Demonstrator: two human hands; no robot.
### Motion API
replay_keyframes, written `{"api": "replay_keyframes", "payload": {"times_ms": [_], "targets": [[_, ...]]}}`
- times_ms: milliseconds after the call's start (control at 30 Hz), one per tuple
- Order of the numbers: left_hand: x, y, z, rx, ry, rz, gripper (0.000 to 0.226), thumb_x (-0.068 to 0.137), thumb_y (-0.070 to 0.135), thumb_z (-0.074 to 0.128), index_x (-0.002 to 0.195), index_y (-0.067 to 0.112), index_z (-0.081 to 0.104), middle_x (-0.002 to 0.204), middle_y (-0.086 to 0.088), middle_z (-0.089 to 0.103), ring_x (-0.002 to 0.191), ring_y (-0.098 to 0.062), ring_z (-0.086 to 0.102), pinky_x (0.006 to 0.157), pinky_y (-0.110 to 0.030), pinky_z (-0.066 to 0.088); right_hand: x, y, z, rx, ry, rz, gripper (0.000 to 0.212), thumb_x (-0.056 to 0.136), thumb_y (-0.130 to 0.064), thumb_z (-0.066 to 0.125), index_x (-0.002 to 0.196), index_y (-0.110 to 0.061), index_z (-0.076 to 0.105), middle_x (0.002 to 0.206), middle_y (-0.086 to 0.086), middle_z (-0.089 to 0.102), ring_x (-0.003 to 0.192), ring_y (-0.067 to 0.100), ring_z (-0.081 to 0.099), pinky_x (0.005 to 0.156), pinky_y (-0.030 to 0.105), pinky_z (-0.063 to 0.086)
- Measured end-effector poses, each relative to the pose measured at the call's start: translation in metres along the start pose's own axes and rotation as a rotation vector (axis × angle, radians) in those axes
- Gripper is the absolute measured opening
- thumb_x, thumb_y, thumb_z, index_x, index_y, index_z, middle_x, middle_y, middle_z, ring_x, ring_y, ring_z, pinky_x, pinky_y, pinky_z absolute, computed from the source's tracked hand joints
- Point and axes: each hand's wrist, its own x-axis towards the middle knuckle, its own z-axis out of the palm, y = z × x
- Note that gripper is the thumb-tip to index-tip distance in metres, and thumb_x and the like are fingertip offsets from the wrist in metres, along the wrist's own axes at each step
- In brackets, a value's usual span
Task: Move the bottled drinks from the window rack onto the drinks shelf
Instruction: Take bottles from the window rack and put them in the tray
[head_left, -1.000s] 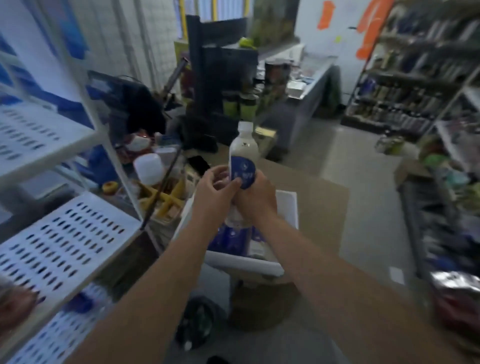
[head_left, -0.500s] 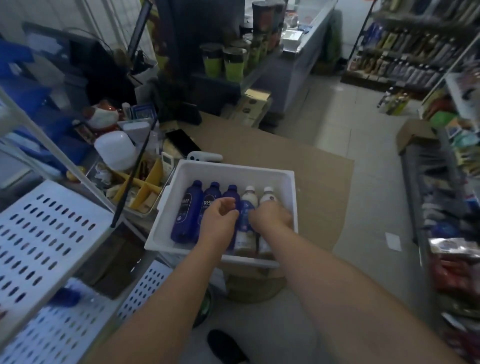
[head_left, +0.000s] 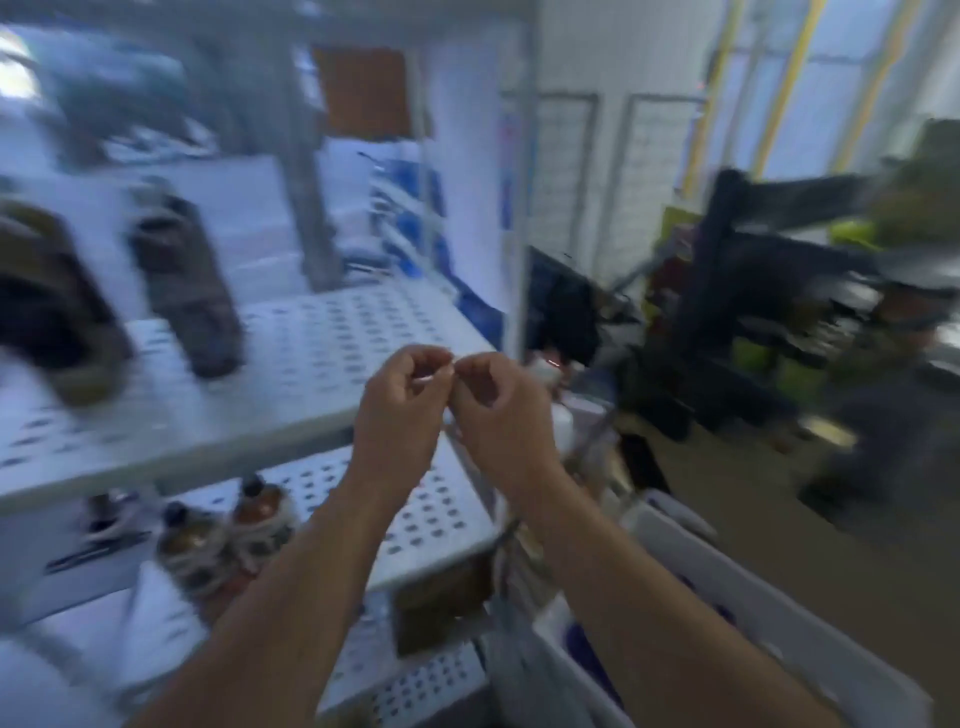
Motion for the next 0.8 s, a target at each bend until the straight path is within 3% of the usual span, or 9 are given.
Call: {"api": "replay_keyframes", "payload": {"times_ms": [133,200,267,400,467,567,733,800], "targets": [[0.029,0.017,-0.080,0.128,0.200,0.071,0.006,0.082,0.030,0.062,0.083,0.035,0.067,0.078,0.015,0.071,0.071,0.003,0.065,0.066,-0.024,0.051,0.032,-0.044,0.073,0.054,-0.137,-0.139,0.010,0.081,-0.025,0.073,0.084,-0.031,0.066,0.065,-0.023,0.062,0.069,-0.016,0.059,0.063,0.000,0.038],[0.038,0.019,-0.116,0.178,0.307,0.069,0.009,0.087,0.028,0.062,0.086,0.035,0.067,0.083,0.012,0.072,0.075,0.000,0.065,0.070,-0.030,0.052,0.046,-0.060,0.109,0.070,-0.205,-0.176,0.015,0.079,-0.024,0.076,0.089,-0.030,0.067,0.066,-0.023,0.062,0.068,-0.018,0.058,0.064,-0.002,0.036],[0.044,0.017,-0.147,0.203,0.385,0.044,0.009,0.089,0.026,0.061,0.093,0.031,0.068,0.087,0.009,0.072,0.080,-0.006,0.067,0.074,-0.030,0.055,0.061,-0.074,0.145,0.060,-0.279,-0.193,0.020,0.078,-0.029,0.078,0.095,-0.028,0.067,0.073,-0.019,0.064,0.070,-0.010,0.060,0.066,0.001,0.037],[0.050,0.016,-0.190,0.237,0.517,0.016,0.009,0.089,0.027,0.062,0.091,0.036,0.062,0.081,0.022,0.067,0.076,0.020,0.058,0.058,0.001,0.041,0.091,-0.092,0.215,-0.004,-0.339,-0.157,0.048,0.074,-0.039,0.083,0.112,-0.017,0.061,0.095,-0.005,0.058,0.086,0.012,0.055,0.065,0.018,0.038],[0.052,0.014,-0.203,0.271,0.534,0.000,0.014,0.091,0.025,0.060,0.097,0.038,0.060,0.091,0.022,0.064,0.082,0.023,0.056,0.059,0.005,0.039,0.102,-0.090,0.246,-0.003,-0.351,-0.103,0.062,0.070,-0.038,0.086,0.117,-0.012,0.056,0.106,0.003,0.058,0.090,0.017,0.054,0.065,0.020,0.037],[0.059,0.009,-0.218,0.295,0.543,-0.023,0.016,0.094,0.024,0.059,0.108,0.033,0.060,0.102,0.019,0.064,0.088,0.010,0.059,0.058,0.001,0.043,0.111,-0.083,0.282,-0.033,-0.362,-0.021,0.068,0.064,-0.042,0.087,0.116,-0.011,0.056,0.109,0.007,0.062,0.095,0.023,0.063,0.069,0.025,0.046],[0.066,0.005,-0.234,0.282,0.486,-0.039,0.020,0.093,0.021,0.061,0.108,0.033,0.059,0.103,0.019,0.064,0.090,0.002,0.062,0.069,-0.010,0.051,0.098,-0.076,0.307,-0.036,-0.224,0.018,0.054,0.066,-0.040,0.085,0.107,-0.015,0.061,0.096,0.003,0.065,0.088,0.025,0.066,0.064,0.024,0.045],[0.069,0.005,-0.237,0.267,0.445,-0.027,0.020,0.091,0.021,0.063,0.106,0.035,0.059,0.097,0.024,0.064,0.087,0.010,0.062,0.063,-0.004,0.049,0.090,-0.078,0.303,-0.015,-0.193,-0.003,0.051,0.066,-0.042,0.084,0.105,-0.018,0.061,0.092,-0.003,0.064,0.086,0.021,0.065,0.058,0.020,0.041]]}}
